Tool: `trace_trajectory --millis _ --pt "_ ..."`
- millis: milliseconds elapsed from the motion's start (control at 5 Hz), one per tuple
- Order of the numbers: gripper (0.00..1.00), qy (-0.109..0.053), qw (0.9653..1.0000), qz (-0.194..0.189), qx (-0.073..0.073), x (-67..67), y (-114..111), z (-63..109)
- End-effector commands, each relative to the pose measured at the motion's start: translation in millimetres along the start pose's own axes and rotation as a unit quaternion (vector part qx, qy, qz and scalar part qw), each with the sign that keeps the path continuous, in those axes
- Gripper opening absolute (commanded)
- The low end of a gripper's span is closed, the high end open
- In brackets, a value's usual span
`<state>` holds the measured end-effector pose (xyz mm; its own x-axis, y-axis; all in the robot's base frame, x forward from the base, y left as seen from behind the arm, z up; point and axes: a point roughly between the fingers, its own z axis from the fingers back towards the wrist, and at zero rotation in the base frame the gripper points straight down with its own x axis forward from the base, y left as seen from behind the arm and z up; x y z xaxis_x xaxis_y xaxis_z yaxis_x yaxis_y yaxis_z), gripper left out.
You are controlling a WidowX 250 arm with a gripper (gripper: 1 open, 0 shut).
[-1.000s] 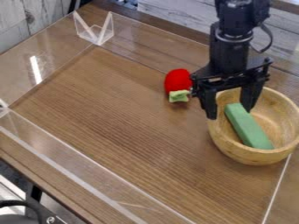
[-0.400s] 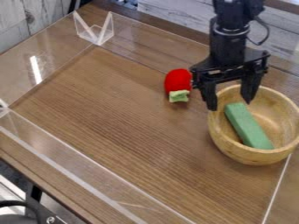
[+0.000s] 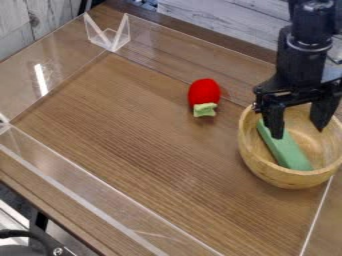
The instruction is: Remove the green block from the brown bowl and put it on the table
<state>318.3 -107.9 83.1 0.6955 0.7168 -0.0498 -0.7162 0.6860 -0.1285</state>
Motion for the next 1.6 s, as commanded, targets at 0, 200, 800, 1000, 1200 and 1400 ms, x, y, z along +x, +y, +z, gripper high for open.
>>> trace_trajectory --millis 0,200,800,1000,1200,1400 --pt "1.0 -0.025 0.9994 0.012 -0.018 19.5 -5.9 16.1" --pt "1.0 -0.022 0.9997 -0.004 -0.007 15.6 -8.7 7.3" --pt "0.0 -0.026 0.998 0.058 0.008 19.8 -5.5 -22.6" --pt "0.0 -0.021 0.9985 0.05 -0.002 25.5 0.5 -2.3" --pt "0.0 -0.011 0.9988 0.04 -0.025 28.7 2.8 25.9" --pt "0.0 -0.01 0.9989 0.026 -0.037 35.4 7.7 42.6"
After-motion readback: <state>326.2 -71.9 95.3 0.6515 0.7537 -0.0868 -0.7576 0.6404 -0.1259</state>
